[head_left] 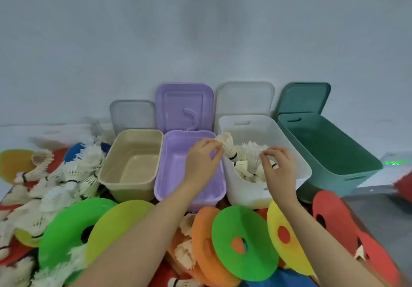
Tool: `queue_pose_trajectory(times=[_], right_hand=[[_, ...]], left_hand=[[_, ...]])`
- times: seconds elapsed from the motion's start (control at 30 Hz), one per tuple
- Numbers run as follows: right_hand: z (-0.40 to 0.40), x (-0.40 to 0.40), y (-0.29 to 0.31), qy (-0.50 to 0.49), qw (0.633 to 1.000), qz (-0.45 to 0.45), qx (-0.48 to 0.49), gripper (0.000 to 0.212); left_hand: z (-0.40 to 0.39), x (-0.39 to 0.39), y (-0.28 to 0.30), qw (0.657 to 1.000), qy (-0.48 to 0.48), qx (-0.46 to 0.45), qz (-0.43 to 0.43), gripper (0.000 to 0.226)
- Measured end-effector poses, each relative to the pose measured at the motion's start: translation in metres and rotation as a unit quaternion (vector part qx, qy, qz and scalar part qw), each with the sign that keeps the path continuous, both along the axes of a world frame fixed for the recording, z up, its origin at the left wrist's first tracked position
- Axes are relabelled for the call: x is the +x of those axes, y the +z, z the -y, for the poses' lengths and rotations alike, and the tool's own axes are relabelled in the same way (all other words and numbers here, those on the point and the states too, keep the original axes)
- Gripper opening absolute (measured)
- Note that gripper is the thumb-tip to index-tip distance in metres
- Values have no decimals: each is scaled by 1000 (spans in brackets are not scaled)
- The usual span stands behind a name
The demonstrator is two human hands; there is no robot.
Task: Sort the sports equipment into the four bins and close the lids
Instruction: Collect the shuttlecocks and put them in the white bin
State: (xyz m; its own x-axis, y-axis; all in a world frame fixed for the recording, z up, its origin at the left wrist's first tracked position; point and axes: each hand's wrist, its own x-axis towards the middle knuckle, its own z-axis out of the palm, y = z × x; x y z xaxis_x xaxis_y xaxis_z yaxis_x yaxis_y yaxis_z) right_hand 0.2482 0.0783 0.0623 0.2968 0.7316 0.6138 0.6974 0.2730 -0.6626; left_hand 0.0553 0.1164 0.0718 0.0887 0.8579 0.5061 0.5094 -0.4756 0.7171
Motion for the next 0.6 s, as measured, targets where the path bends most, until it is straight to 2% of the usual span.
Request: queue_pose_trajectory(times=[0.17, 0.3, 0.43, 0.6], right_hand=[[-47, 47, -1, -25, 998, -11, -55, 5], [-86, 64, -9, -25, 995, -10, -92, 7], [-105, 66, -21, -23, 984, 61, -166, 23], [-95, 41, -22, 34, 979, 105, -172, 24]], left_hand=[[-44, 57, -2, 999, -7, -32, -32, 15], [-82, 82, -4, 995, -5, -81, -53, 21], [-102, 83, -13, 979, 4, -101, -176, 39], [-91, 36, -19, 956, 27, -60, -285, 39]])
